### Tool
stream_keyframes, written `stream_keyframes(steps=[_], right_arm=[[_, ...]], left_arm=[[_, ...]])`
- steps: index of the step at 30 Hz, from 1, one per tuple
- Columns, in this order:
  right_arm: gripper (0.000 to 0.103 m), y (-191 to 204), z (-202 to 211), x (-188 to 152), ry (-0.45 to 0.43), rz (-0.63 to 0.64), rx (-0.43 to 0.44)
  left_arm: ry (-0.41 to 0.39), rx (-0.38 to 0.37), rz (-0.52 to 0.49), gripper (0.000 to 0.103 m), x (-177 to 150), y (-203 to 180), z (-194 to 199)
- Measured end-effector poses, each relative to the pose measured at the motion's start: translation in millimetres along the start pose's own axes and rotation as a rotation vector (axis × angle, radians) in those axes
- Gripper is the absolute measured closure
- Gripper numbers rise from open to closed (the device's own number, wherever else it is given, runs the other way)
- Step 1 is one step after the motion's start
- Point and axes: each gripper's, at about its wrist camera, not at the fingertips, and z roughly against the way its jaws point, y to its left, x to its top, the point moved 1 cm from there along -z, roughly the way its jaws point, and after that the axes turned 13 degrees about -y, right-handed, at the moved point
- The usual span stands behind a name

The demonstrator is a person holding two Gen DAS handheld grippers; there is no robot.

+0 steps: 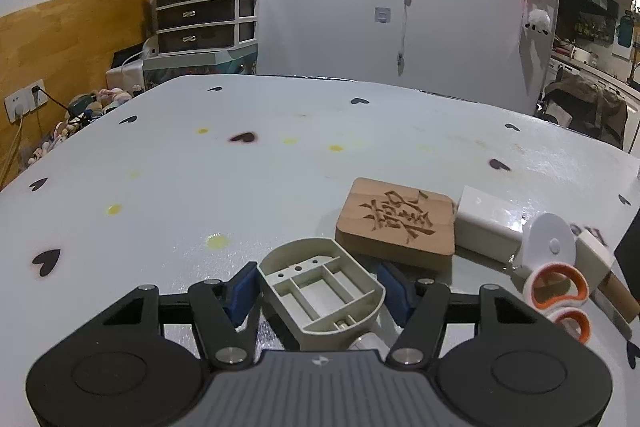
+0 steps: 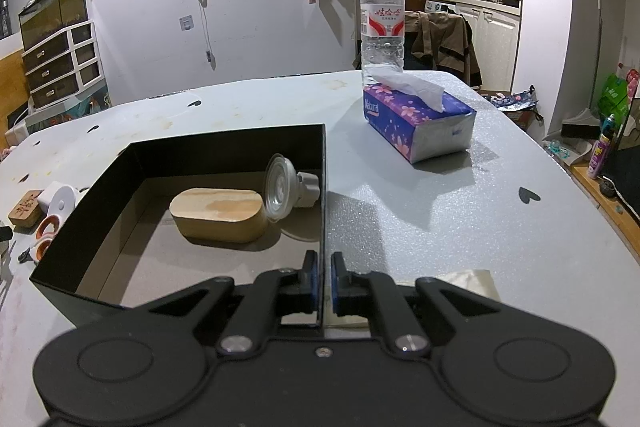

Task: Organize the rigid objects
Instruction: 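Carry the white soap dish with the left gripper into the black box and release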

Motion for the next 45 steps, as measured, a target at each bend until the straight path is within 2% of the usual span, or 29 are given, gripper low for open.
stream_keyframes(steps=[5, 11, 15, 19, 24, 28, 33, 42, 44, 45], right_arm=[[0.096, 0, 0, 0, 0.0, 0.001, -0.001], [0.096, 0, 0, 0, 0.0, 0.0, 0.0], [0.096, 0, -1, 0, 0.002, -0.001, 0.002], [0.096, 1, -2, -1, 0.002, -0.001, 0.004], [0.096, 1, -2, 0, 0.003, -0.001, 0.005], [0.096, 1, -2, 0, 0.003, -0.003, 0.006], [0.096, -1, -3, 0, 0.004, -0.005, 0.011], [0.096, -2, -2, 0, 0.003, -0.009, 0.014], [0.096, -3, -3, 0, 0.004, -0.008, 0.012], [0.096, -3, -3, 0, 0.004, -0.008, 0.012]], left_arm=[[-0.04, -0.054, 0.008, 0.039, 10, -7, 23], [-0.142, -0.225, -0.017, 0.039, 32, -39, 72], [-0.201, -0.375, -0.052, 0.039, 46, -69, 102], [-0.217, -0.516, -0.097, 0.039, 55, -110, 117], [-0.187, -0.619, -0.194, 0.039, 55, -167, 109], [-0.119, -0.656, -0.285, 0.039, 44, -212, 88], [-0.09, -0.641, -0.369, 0.039, 36, -242, 63], [-0.112, -0.601, -0.518, 0.039, 27, -255, 44], [-0.112, -0.603, -0.534, 0.038, 25, -255, 44], [-0.111, -0.604, -0.541, 0.034, 24, -255, 43]])
